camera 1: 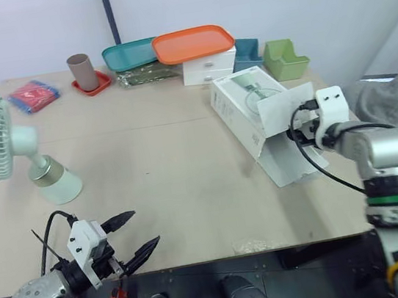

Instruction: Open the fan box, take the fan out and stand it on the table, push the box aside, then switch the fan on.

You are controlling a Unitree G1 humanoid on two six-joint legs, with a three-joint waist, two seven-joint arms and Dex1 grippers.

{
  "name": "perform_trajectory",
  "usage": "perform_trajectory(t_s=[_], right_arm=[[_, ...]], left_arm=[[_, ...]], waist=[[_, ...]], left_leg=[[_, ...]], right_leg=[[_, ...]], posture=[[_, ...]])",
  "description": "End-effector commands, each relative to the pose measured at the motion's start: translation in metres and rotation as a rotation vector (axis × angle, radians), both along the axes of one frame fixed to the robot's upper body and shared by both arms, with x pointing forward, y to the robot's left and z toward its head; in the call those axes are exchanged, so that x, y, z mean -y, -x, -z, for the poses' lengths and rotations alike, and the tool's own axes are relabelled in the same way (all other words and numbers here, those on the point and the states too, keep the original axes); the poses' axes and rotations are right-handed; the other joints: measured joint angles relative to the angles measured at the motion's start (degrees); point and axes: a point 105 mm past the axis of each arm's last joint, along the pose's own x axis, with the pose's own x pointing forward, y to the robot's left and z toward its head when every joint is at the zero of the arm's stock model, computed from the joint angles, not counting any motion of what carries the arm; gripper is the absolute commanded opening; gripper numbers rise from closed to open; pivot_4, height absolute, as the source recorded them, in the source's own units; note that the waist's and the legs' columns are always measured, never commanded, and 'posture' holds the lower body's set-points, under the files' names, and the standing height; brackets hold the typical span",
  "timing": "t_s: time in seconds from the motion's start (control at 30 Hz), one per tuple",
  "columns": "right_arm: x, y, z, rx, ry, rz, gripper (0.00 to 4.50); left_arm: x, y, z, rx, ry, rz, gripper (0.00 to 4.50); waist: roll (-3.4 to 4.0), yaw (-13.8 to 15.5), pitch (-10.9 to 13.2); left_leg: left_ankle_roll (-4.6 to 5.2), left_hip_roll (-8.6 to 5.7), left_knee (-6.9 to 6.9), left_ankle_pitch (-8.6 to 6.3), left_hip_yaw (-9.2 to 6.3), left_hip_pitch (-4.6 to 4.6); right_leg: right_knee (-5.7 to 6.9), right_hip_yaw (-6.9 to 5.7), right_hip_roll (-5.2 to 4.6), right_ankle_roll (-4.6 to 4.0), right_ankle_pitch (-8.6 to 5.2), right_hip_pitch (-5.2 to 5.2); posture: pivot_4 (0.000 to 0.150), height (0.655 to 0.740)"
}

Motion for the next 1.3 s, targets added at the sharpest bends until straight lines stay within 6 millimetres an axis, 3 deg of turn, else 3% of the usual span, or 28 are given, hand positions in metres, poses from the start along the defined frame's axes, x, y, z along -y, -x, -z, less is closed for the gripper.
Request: perform_trajectory(t_s=[0.03,0.17,0.23,0.33,0.43,0.47,0.5,0.6,0.73,0.87,0.97,1.3], right_arm=[[-0.015,0.025,-0.031,0.049,0.132,-0.338,4.48],[0.007,0.031,-0.055,0.104,0.233,-0.334,4.48],[0.001,0.038,-0.067,0.144,0.269,-0.419,4.48],[-0.043,0.055,-0.09,0.291,0.254,-0.685,4.48],[-0.1,0.082,-0.105,0.429,0.106,-0.992,4.48],[-0.11,0.088,-0.106,0.447,0.073,-1.044,4.48],[-0.125,0.094,-0.106,0.474,0.029,-1.123,4.48],[-0.148,0.101,-0.105,0.499,-0.042,-1.232,4.48],[-0.177,0.087,-0.09,0.467,-0.123,-1.308,4.48],[-0.189,0.067,-0.075,0.427,-0.13,-1.343,4.48],[-0.198,0.056,-0.063,0.389,-0.142,-1.379,4.48],[-0.216,0.047,-0.055,0.379,-0.133,-1.46,4.48]], left_arm=[[0.001,0.003,-0.002,0.004,-0.003,0.019,4.5],[0.004,0.001,-0.001,0.005,-0.002,0.028,4.5],[0.003,-0.001,-0.001,0.005,0.0,0.026,4.5],[0.0,-0.003,-0.002,0.016,-0.006,0.021,4.5],[-0.003,-0.008,-0.01,0.065,-0.004,-0.014,4.5],[-0.004,-0.009,-0.012,0.076,-0.004,-0.022,4.5],[-0.006,-0.011,-0.014,0.105,-0.011,-0.049,4.5],[-0.01,-0.014,-0.019,0.163,-0.032,-0.099,4.5],[-0.019,-0.006,-0.033,0.28,-0.084,-0.229,4.5],[-0.031,0.014,-0.048,0.357,-0.106,-0.421,4.5],[-0.056,0.016,-0.075,0.466,-0.027,-0.684,4.5],[-0.075,0.025,-0.114,0.624,-0.024,-0.914,4.5]], waist=[[0.11,0.1,0.0],[0.16,-0.1,0.0],[0.15,-0.1,0.0],[0.16,-0.1,0.0],[0.15,-0.1,0.0],[0.16,-0.1,0.0],[0.16,0.0,0.0],[0.14,0.0,0.0],[0.06,-0.1,0.0],[0.02,-0.2,0.0],[0.06,0.2,0.0],[0.03,0.0,0.0]], left_leg=[[0.04,-0.06,-0.02,-0.02,-0.03,-0.03],[0.13,-0.05,0.01,-0.07,0.01,0.07],[0.12,-0.05,0.04,-0.07,0.03,0.15],[0.12,-0.05,0.09,-0.07,0.04,0.17],[0.12,-0.03,0.06,-0.07,0.01,0.23],[0.12,-0.01,0.06,-0.08,-0.02,0.25],[0.12,-0.01,0.06,-0.08,-0.03,0.26],[0.12,-0.03,0.12,-0.07,-0.03,0.24],[0.12,-0.08,0.2,-0.07,0.0,0.2],[0.12,0.01,0.19,-0.08,0.07,0.23],[0.13,0.0,0.18,-0.07,0.04,0.22],[0.14,-0.02,0.29,-0.02,0.04,0.21]], right_leg=[[0.0,0.01,-0.03,0.01,-0.12,0.01],[0.0,0.06,0.0,-0.01,-0.07,0.04],[0.0,0.09,0.0,-0.01,-0.06,0.1],[0.0,0.1,0.0,0.0,-0.05,0.12],[0.01,0.12,0.07,0.0,-0.03,0.15],[0.01,0.11,0.1,0.0,-0.03,0.18],[0.01,0.1,0.1,0.0,-0.03,0.2],[0.01,0.11,0.06,0.04,-0.02,0.24],[-0.02,0.13,-0.02,0.09,0.02,0.26],[-0.03,0.12,0.01,-0.03,0.1,0.21],[-0.02,0.07,0.01,-0.04,0.08,0.21],[-0.01,0.1,0.02,0.04,0.16,0.28]], posture=[[0.15,0.74],[0.15,0.74],[0.15,0.74],[0.15,0.74],[0.15,0.74],[0.15,0.74],[0.15,0.74],[0.15,0.74],[0.15,0.74],[0.15,0.74],[0.15,0.74],[0.15,0.74]])
